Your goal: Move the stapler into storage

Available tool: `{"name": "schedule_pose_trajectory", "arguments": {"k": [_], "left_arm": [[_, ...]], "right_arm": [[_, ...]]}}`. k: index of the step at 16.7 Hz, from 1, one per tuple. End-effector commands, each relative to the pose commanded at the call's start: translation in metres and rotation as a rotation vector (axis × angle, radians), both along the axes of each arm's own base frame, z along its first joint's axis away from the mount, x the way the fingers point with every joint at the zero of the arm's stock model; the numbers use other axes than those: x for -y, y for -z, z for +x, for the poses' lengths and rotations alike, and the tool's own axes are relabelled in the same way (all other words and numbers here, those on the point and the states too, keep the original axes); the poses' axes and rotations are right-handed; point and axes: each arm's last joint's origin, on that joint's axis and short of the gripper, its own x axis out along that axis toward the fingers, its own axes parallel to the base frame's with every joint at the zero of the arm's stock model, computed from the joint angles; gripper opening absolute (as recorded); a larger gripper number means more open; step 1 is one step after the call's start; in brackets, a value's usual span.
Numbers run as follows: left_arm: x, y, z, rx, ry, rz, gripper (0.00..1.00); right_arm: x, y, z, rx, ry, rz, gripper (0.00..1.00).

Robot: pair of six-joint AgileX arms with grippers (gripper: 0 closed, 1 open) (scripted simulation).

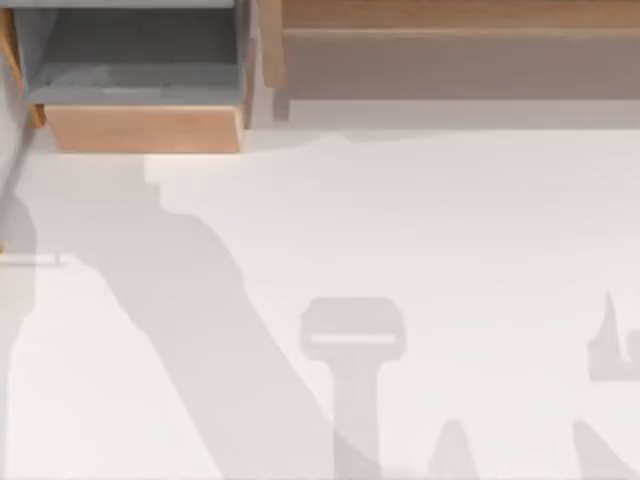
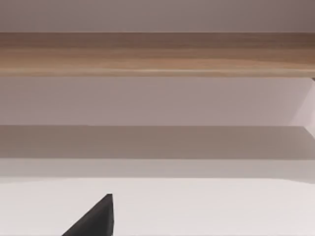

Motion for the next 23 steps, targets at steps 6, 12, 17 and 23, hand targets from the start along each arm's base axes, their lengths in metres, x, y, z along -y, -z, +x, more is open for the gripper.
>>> {"name": "schedule_pose_trajectory", "arguments": {"k": [6,12,17,23], "left_arm": [[-0.001,0.038,-0.006,-0.096,-0.001,-0.09,0.0],[-0.001,0.038,-0.006,-0.096,-0.001,-0.09,0.38],[-0.001,0.038,-0.006,-0.096,-0.001,-0.09,0.75],[-0.001,0.038,-0.006,-0.096,-0.001,-0.09,1.0]], "right_arm": [[0.0,0.0,0.0,0.0,0.0,0.0,1.0],[0.0,0.0,0.0,0.0,0.0,0.0,1.0],[0.0,0.0,0.0,0.0,0.0,0.0,1.0],[0.0,0.0,0.0,0.0,0.0,0.0,1.0]]}}
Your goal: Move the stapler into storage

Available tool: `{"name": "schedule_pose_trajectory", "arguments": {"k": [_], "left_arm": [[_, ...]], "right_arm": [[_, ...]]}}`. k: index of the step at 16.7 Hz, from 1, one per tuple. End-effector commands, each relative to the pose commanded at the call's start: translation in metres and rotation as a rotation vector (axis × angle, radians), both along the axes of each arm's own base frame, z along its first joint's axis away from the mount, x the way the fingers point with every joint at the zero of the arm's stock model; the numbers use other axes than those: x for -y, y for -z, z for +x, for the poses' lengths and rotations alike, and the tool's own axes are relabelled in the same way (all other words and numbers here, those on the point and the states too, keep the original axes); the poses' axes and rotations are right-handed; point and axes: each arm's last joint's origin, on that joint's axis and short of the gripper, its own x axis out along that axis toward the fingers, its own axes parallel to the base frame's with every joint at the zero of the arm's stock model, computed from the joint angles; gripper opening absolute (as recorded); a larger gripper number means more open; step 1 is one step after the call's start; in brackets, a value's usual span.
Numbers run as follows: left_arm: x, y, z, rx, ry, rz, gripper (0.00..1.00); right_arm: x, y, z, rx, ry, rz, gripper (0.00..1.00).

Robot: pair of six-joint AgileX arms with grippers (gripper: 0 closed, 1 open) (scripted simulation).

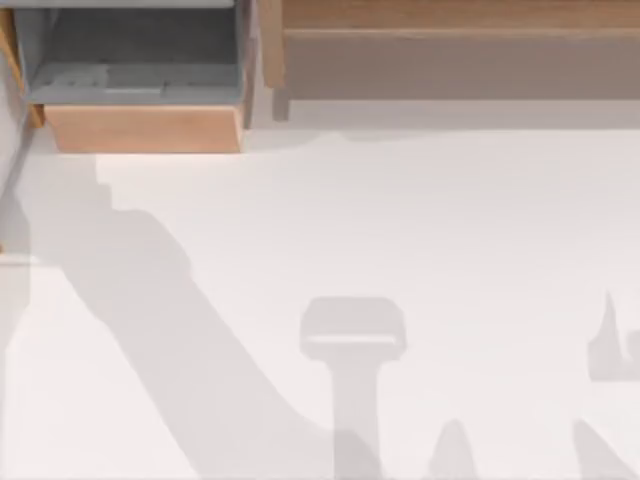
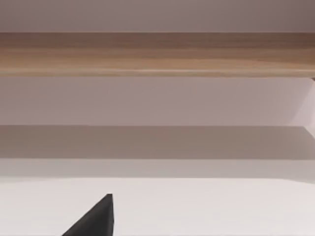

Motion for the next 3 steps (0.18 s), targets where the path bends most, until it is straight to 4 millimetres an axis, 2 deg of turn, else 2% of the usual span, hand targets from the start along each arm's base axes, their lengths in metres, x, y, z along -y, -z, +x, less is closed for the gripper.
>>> {"name": "schedule_pose_trajectory", "arguments": {"k": [3], "left_arm": [[0.0,0.0,0.0,0.0,0.0,0.0,1.0]], "right_arm": [[0.0,0.0,0.0,0.0,0.0,0.0,1.0]]}}
